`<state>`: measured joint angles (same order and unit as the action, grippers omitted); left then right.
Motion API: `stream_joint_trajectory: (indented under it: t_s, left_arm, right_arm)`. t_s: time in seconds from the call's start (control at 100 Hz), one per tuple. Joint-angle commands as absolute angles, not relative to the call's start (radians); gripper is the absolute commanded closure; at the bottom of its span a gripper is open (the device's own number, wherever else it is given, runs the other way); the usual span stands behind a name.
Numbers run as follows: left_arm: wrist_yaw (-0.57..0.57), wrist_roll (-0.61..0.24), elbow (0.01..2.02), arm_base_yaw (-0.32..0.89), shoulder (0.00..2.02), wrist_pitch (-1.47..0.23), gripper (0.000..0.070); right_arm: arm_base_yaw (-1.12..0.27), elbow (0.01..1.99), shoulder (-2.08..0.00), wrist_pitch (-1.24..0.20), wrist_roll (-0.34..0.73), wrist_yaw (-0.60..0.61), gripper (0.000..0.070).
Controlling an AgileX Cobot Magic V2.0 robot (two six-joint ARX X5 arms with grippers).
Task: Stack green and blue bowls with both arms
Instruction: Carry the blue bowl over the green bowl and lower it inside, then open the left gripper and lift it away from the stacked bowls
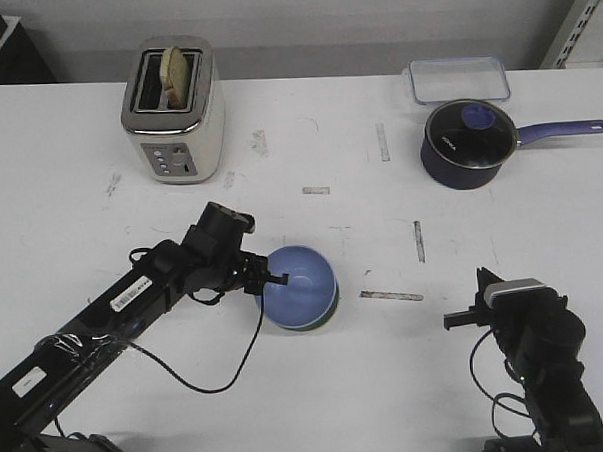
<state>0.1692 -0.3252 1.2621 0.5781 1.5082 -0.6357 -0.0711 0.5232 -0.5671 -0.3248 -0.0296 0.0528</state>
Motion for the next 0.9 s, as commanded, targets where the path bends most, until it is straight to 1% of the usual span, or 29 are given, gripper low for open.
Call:
stream_joint_trajectory:
  t_s: [0.0,0.39,0.46,0.48,0.51,0.64,0.72,0.78,0.89]
  left_arm:
    - [0.171,-0.315,1.283,0.585,1.526,-0.631,0.0699]
    - [0.185,-0.315,1.283,0.609,1.552,-0.625,0.0697]
    - [0.185,-0.315,1.283,0.611,1.557,-0.624,0.0683]
    - [0.185,-0.315,1.283,0.611,1.557,-0.624,0.0662]
    - [0.184,-0.315,1.283,0.611,1.557,-0.623,0.0612]
    - [0.184,-0.317,1.283,0.611,1.557,-0.594,0.0318]
    - [0.184,-0.323,1.283,0.611,1.557,-0.582,0.0176]
    - [0.184,-0.324,1.285,0.611,1.556,-0.58,0.0124]
    - [0.184,-0.326,1.298,0.611,1.554,-0.585,0.0121]
  right_arm:
    - [-0.073,0.529,-0.571,-0.319,-0.034,0.053,0.0697]
    - [-0.073,0.529,-0.571,-0.319,-0.034,0.053,0.0697]
    - [-0.073,0.529,-0.571,-0.319,-0.034,0.053,0.0697]
    - [-0.073,0.529,-0.571,-0.318,-0.034,0.053,0.0697]
    - [-0.073,0.529,-0.571,-0.319,-0.034,0.053,0.0697]
    - [-0.073,0.529,-0.571,-0.319,-0.034,0.053,0.0697]
    - [-0.073,0.529,-0.571,-0.319,-0.034,0.053,0.0697]
    - [-0.073,0.529,-0.571,-0.319,-0.034,0.053,0.0697]
    - [-0.073,0.529,-0.571,-0.319,-0.034,0.053,0.0697]
